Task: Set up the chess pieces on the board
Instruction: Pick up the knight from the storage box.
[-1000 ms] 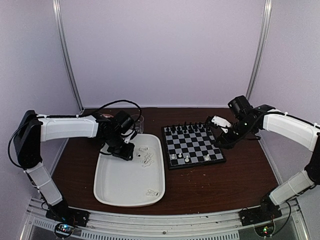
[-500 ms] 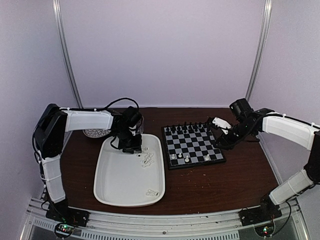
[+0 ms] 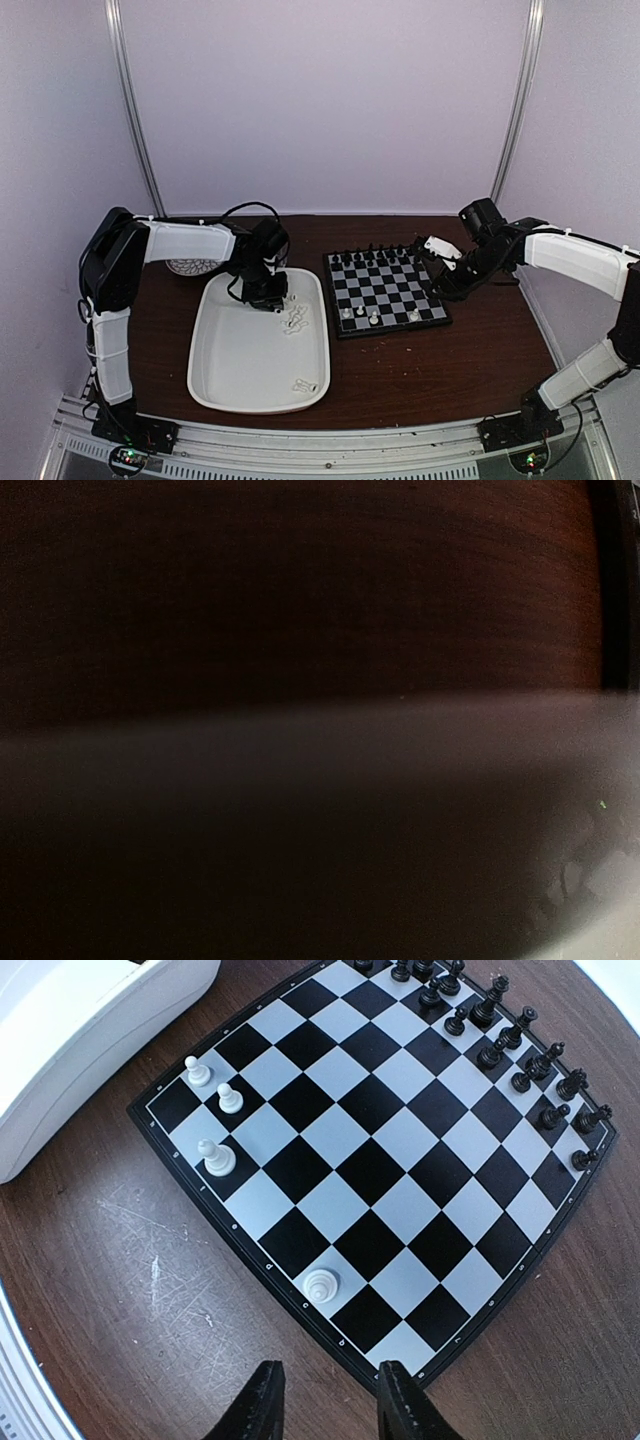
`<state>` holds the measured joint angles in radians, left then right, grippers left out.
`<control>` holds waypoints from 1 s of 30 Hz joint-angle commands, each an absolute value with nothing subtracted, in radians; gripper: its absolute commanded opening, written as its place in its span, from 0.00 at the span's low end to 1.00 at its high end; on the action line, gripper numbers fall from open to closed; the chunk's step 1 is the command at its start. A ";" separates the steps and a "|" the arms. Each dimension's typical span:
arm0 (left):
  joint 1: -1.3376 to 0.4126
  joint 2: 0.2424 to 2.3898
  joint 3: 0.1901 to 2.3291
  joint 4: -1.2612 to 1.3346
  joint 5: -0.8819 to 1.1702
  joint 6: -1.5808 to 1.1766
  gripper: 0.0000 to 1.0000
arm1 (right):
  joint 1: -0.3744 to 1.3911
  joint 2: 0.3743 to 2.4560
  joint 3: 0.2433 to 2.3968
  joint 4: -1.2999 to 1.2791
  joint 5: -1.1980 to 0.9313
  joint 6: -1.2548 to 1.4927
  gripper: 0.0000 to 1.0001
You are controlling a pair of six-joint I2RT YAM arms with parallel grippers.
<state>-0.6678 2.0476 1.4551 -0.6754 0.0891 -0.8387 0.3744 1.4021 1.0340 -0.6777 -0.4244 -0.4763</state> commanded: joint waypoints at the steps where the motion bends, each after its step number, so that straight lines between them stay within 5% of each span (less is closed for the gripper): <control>1: -0.669 2.070 1.451 -0.676 0.114 -0.847 0.22 | 0.370 1.400 1.029 -0.669 -0.443 -0.489 0.35; 21: -0.701 2.089 1.463 -0.798 -0.021 -0.746 0.13 | 0.370 1.410 1.034 -0.673 -0.446 -0.489 0.34; 30: -0.701 1.861 1.414 -0.702 0.085 -0.584 0.11 | 0.370 1.393 1.053 -0.697 -0.480 -0.490 0.34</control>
<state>-0.6949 2.0220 1.4525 -0.7429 0.0250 -0.6930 0.3744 1.4029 1.0344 -0.6815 -0.4397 -0.4767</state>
